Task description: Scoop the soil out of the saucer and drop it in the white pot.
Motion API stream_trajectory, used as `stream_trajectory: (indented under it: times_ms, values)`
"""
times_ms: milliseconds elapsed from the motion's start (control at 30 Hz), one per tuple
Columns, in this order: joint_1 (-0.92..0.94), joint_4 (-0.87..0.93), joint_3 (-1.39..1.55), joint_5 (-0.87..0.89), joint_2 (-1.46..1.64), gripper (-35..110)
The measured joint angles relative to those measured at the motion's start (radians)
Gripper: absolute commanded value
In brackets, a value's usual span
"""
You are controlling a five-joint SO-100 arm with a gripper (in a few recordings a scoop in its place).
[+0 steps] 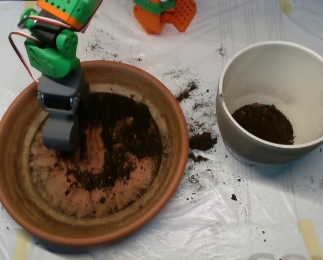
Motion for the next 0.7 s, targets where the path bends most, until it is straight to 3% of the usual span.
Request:
stream_trajectory:
  times_ms: [467, 700]
  values:
    - [-0.078, 0.0, 0.097, 0.115, 0.08, 18]
    - [-0.097, -0.002, 0.15, 0.118, 0.126, 0]
